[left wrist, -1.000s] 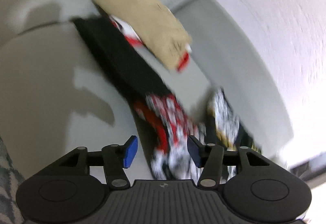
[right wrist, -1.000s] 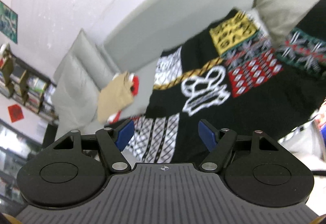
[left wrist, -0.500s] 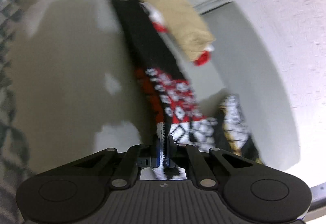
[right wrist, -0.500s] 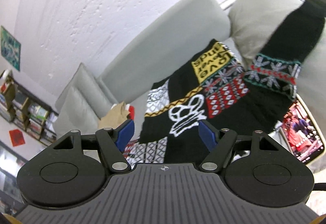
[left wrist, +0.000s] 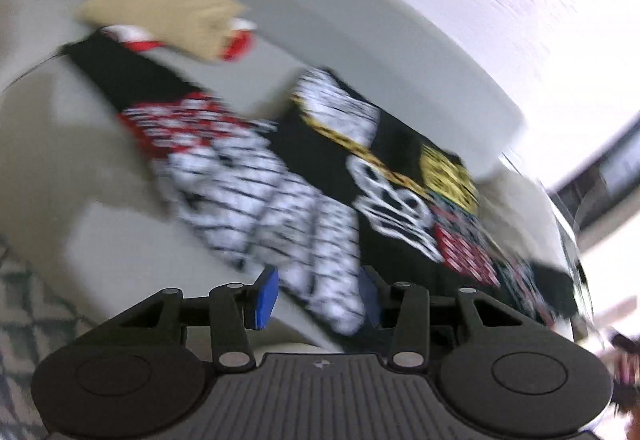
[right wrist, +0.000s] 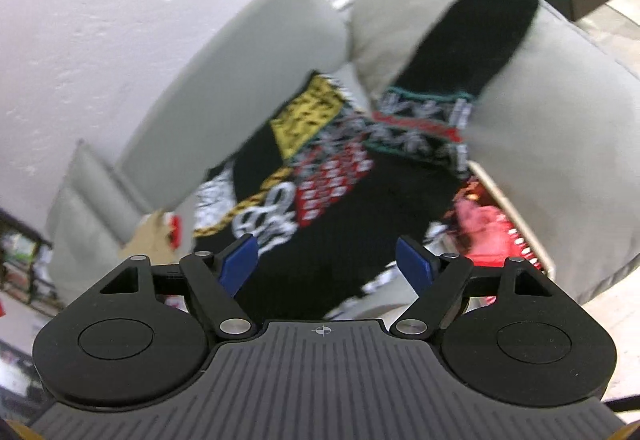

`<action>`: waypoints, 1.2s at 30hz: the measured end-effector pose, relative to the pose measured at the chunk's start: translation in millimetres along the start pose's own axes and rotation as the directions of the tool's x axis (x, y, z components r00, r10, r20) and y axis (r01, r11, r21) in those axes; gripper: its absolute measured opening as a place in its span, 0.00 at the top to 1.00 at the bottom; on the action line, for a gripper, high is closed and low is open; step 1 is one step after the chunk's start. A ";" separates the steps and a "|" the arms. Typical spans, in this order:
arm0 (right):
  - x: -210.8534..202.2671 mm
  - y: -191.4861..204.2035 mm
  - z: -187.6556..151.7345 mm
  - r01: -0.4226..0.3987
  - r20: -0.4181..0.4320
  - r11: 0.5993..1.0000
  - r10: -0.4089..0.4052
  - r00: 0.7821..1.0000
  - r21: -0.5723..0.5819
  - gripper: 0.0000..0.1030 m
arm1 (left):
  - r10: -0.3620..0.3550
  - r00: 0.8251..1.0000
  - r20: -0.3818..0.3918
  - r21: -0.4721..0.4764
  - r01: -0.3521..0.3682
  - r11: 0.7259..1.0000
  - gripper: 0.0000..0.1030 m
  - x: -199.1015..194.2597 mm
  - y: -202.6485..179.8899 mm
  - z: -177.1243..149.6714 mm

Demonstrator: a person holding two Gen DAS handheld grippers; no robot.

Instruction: Fold clothes

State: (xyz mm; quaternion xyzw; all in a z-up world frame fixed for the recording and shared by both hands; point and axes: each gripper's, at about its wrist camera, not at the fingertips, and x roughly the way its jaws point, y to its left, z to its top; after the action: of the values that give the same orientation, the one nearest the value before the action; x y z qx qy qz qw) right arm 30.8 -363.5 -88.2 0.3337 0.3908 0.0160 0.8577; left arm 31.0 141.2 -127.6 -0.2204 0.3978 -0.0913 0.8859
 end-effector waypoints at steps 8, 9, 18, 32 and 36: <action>124.1 27.2 -13.8 0.064 -0.189 0.974 -0.106 0.976 -0.216 0.52 | 0.074 0.985 -0.155 0.222 -0.039 0.974 0.66 96.4 -67.6 3.2; 136.4 33.8 -16.9 0.062 -0.205 0.968 -0.114 0.972 -0.244 0.52 | 0.123 0.978 -0.171 0.261 -0.075 0.962 0.67 110.0 -74.0 1.6; 181.4 44.9 -44.2 0.147 -0.266 0.826 -0.336 0.904 -0.544 0.45 | 0.194 0.942 -0.274 0.308 -0.105 0.946 0.76 129.7 -66.7 -17.4; 93.2 40.8 -26.9 0.027 -0.210 0.916 -0.121 0.970 -0.401 0.36 | 0.112 0.981 -0.158 0.462 -0.027 0.886 0.76 77.2 -138.5 -53.5; 109.6 50.0 -38.5 0.014 -0.223 0.907 -0.118 0.968 -0.420 0.60 | 0.122 0.987 -0.109 0.510 -0.049 0.859 0.63 86.1 -155.1 -69.4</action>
State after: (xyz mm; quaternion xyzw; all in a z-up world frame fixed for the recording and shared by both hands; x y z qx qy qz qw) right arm 92.3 -271.5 -149.4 0.1259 0.4915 0.1103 0.8547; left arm 38.9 -47.3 -153.7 0.0443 0.4295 -0.1679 0.8862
